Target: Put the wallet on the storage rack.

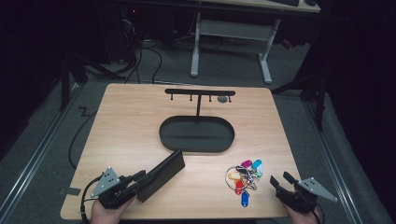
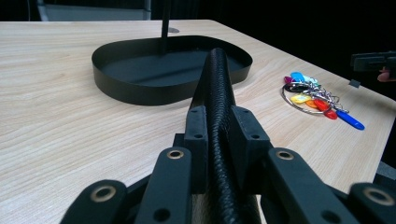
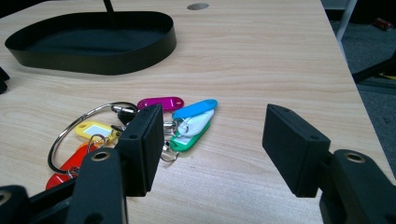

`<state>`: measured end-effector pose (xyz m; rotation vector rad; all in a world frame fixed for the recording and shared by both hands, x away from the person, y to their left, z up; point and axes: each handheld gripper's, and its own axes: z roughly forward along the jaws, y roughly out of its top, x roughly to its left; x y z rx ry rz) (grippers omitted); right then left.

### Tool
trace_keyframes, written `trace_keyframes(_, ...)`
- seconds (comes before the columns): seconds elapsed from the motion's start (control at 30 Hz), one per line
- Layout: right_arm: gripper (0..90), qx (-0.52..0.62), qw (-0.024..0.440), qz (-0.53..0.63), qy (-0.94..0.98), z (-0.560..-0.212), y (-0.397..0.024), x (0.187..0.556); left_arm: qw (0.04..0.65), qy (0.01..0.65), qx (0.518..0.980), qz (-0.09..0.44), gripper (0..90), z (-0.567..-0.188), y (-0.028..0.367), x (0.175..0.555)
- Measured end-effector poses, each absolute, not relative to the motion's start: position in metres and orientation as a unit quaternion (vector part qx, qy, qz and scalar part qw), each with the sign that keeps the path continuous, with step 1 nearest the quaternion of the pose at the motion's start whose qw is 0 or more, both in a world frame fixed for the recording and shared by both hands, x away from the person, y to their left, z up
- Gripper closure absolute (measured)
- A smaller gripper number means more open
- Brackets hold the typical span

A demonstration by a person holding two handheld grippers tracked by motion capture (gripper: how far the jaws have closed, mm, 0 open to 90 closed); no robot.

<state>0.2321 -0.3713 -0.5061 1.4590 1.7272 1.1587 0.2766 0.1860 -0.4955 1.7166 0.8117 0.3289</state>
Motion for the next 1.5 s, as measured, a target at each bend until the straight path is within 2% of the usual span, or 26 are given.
trace_keyframes(0.37,39.1,0.549,0.296,0.431,0.652,-0.507,-0.371,0.233,0.556,0.333,0.747,0.146,64.4,-0.495,0.184,0.275)
trace_keyframes(0.83,39.1,0.548,0.297,0.432,0.652,-0.506,-0.372,0.232,0.509,0.316,0.779,0.188,54.8,-0.495,0.172,0.271)
trace_keyframes(1.23,39.1,0.539,0.283,0.437,0.662,-0.508,-0.369,0.238,0.431,0.313,0.82,0.209,49.9,-0.487,0.155,0.271)
trace_keyframes(1.5,39.1,0.534,0.277,0.442,0.666,-0.507,-0.366,0.241,0.414,0.33,0.831,0.171,52.8,-0.476,0.158,0.277)
